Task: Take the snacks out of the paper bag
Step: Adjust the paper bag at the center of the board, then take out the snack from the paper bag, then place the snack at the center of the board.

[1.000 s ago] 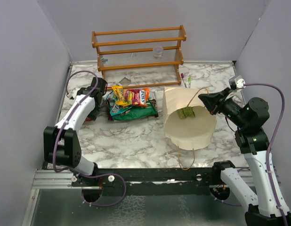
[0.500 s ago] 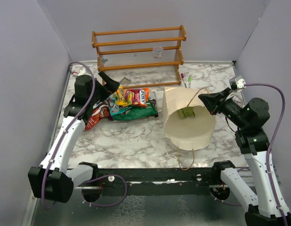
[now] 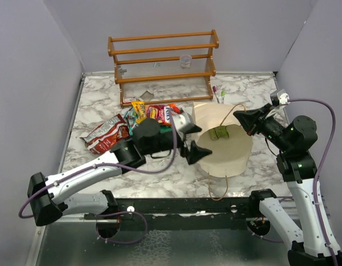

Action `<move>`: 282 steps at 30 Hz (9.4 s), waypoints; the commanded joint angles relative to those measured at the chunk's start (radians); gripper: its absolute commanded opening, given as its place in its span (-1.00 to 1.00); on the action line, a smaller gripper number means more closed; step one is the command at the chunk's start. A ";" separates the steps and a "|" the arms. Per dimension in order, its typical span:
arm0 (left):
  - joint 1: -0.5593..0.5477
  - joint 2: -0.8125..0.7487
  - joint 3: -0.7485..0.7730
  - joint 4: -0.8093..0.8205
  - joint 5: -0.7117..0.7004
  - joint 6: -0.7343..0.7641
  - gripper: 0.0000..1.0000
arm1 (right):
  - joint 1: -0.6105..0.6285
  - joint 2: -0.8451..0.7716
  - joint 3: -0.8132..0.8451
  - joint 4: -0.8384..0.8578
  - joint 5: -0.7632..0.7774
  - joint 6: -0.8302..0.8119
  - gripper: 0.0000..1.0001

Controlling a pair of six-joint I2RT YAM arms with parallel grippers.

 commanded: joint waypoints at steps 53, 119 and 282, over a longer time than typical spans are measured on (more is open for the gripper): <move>-0.173 1.101 0.587 0.087 -0.917 0.273 0.81 | 0.004 -0.005 0.011 0.012 -0.058 0.030 -0.96; -0.304 0.760 0.147 0.204 -0.818 0.045 0.45 | 0.005 0.056 -0.069 0.299 -0.742 0.044 -0.96; 0.328 0.218 0.124 -0.324 -0.694 0.094 -1.00 | 0.022 0.051 -0.021 0.098 -0.046 -0.005 -0.96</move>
